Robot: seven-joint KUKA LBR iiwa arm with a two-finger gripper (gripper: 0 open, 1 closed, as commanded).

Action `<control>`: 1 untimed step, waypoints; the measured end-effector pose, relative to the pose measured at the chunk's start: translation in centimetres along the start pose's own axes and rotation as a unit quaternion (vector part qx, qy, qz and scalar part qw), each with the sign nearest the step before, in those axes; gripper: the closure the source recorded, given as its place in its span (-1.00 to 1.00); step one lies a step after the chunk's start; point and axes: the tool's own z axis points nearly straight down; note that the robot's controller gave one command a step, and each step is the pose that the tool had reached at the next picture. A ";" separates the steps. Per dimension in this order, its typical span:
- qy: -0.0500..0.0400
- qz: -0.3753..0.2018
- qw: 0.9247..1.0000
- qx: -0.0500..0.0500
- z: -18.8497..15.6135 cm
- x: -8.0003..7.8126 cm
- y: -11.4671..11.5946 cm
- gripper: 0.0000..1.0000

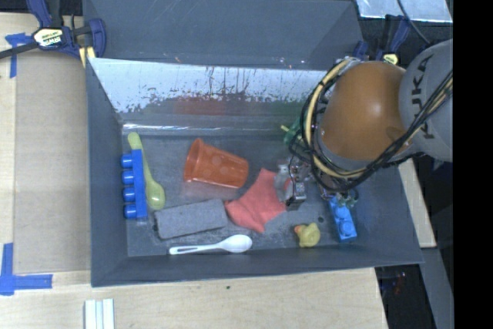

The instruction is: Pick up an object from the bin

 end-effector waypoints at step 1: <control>0.001 -0.038 0.999 0.001 3.8 -0.8 0.8 1.00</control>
Offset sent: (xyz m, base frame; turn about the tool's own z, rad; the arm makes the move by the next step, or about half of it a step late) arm 0.0292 0.0344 -0.0685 -0.1159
